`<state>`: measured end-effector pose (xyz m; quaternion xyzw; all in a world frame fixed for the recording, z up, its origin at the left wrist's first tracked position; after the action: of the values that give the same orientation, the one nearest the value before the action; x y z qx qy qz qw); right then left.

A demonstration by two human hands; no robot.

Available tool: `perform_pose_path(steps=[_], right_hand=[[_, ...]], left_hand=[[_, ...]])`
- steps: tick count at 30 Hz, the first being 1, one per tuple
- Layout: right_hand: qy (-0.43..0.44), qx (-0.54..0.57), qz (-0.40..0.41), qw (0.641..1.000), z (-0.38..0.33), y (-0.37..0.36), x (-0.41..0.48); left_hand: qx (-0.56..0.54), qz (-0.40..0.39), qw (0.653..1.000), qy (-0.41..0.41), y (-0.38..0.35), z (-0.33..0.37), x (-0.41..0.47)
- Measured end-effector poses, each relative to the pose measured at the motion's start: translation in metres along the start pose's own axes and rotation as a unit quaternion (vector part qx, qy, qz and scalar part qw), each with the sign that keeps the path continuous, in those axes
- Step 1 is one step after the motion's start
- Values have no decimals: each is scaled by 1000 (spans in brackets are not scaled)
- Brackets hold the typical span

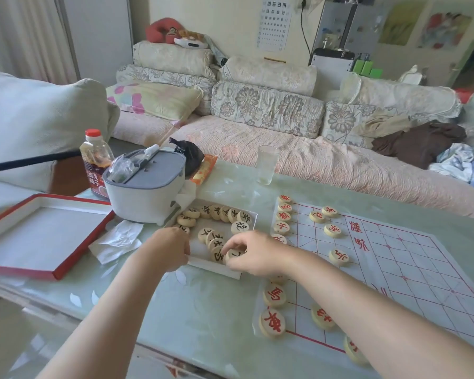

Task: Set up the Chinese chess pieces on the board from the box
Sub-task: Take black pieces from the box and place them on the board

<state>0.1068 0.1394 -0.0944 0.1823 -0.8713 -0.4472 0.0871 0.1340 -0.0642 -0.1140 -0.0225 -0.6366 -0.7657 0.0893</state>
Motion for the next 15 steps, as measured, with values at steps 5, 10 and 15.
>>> perform_pose_path(steps=[5, 10, 15], right_hand=[[-3, -32, 72, 997, 11, 5, 5], [15, -48, 89, 995, 21, 2, 10], [37, -52, 121, 991, 27, 3, 8]], left_hand=[[-51, 26, 998, 22, 7, 4, -8], [-110, 124, 984, -69, -8, 35, -2], [-7, 66, 995, -79, -21, 64, 3]])
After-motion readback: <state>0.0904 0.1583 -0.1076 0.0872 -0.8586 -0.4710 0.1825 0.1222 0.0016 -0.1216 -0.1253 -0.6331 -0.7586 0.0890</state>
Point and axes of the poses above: each hand's wrist, its own x-axis towards the middle knuckle, its own y-axis out of the back of the hand, z = x × y, the point moved 1 cm from there along x, towards the middle knuckle, and after that the axes turned 15 degrees about z, right-handed, at the moved point
